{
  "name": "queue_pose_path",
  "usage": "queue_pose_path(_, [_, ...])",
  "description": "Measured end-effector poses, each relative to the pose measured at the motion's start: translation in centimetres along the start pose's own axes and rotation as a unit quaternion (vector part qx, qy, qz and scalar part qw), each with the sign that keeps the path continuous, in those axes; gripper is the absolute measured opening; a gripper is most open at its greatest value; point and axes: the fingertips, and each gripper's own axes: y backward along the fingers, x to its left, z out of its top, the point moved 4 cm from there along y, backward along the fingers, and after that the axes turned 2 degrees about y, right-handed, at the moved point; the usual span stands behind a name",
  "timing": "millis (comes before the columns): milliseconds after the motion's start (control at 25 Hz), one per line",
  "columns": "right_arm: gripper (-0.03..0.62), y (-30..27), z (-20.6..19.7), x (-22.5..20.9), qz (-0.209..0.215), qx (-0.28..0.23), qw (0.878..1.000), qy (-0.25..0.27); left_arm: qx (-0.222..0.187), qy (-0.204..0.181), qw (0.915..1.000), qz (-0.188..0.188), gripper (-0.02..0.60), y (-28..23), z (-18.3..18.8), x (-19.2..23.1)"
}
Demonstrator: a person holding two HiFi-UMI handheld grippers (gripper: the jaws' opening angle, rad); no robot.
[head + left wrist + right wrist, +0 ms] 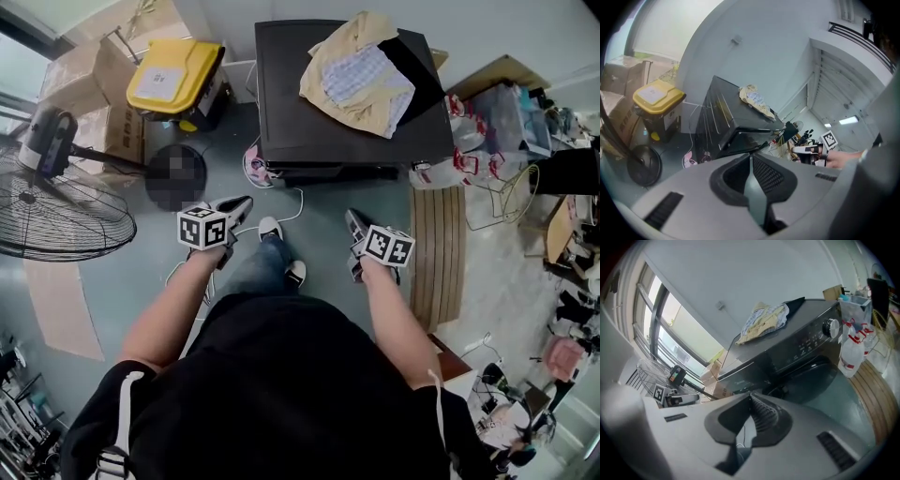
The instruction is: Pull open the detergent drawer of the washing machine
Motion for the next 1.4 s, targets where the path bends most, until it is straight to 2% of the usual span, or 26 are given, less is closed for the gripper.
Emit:
queue_pose_path(360, [0.008, -1.9, 0.0, -1.0, 0.022, -0.027, 0.997, -0.062, 0.008, 0.079, 0.9967, -0.020, 0.038, -2.0, -2.0, 1.9])
queue_pose_path(600, [0.032, -2.6, 0.2, -2.0, 0.036, -0.054, 0.994, -0.092, -0.006, 0.122, 0.9920, -0.033, 0.044, -3.3, -2.7, 2.2])
queue_pose_path(800, [0.040, -3.9, 0.1, -3.1, 0.043, -0.065, 0.991, -0.113, -0.009, 0.141, 0.9886, -0.053, 0.058, -5.2, -3.2, 2.2])
queue_pose_path(1040, [0.041, -5.3, 0.0, -4.1, 0.046, -0.071, 0.988, -0.128, -0.012, 0.180, 0.9805, -0.078, 0.083, -7.3, -3.8, 2.3])
queue_pose_path(1400, [0.046, -7.7, -0.3, -4.7, 0.057, -0.068, 0.984, -0.155, -0.030, 0.234, 0.9683, -0.083, 0.123, -9.4, -4.5, 3.8])
